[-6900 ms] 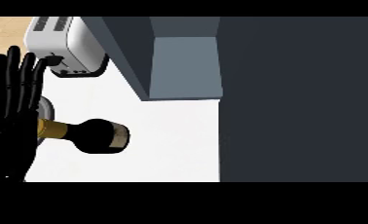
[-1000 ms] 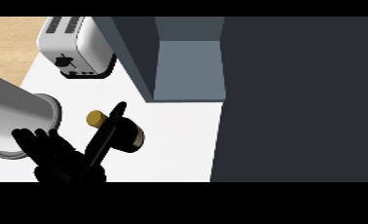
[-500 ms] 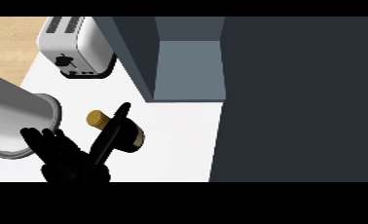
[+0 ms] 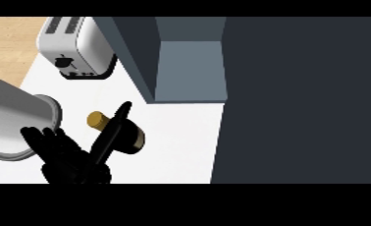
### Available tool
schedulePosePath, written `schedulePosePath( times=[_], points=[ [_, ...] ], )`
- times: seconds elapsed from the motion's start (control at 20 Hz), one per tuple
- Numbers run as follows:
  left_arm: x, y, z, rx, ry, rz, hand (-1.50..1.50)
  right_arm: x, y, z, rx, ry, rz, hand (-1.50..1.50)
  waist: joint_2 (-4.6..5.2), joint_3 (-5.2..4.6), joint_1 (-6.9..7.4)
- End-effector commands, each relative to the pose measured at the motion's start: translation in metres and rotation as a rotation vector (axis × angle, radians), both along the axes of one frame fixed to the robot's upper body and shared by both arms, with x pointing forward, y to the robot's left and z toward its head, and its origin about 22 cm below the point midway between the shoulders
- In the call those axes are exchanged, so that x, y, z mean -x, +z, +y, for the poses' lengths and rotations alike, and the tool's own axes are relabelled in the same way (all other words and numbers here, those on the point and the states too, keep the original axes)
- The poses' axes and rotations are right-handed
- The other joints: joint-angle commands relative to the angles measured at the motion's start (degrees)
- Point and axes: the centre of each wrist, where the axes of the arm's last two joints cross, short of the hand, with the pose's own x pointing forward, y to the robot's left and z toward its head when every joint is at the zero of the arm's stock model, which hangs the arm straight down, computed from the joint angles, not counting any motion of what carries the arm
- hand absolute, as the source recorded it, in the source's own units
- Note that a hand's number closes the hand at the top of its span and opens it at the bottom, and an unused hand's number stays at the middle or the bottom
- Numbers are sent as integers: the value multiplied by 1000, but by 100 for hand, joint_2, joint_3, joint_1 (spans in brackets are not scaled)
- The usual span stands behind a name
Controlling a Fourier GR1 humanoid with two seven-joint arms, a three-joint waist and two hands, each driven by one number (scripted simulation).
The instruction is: Pick up the wine, place it into the cabinet and close the cabinet
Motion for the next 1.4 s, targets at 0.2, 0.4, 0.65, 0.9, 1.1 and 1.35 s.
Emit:
schedulePosePath(
  times=[0.2,0.4,0.65,0.9,1.1,1.35],
  points=[
    [-4,15,1,6,-5,-77,150,7,12,-3,-29,9,-22,-150,7,-13,27],
    [-10,21,-7,14,-66,-100,150,16,11,1,-11,28,-21,-150,9,-14,-96],
    [-10,4,-13,-63,-131,-44,150,12,11,1,-21,49,-24,-150,38,-6,-100],
    [11,-8,-18,-255,-446,51,150,5,7,3,-27,62,-30,-150,43,-13,-365],
    [39,10,-31,-341,-749,39,150,-1,5,10,-34,92,-21,-150,43,-43,-567],
    [60,18,-22,-431,-843,-46,150,3,6,9,-27,84,-26,-150,59,-50,-482]
  ],
)
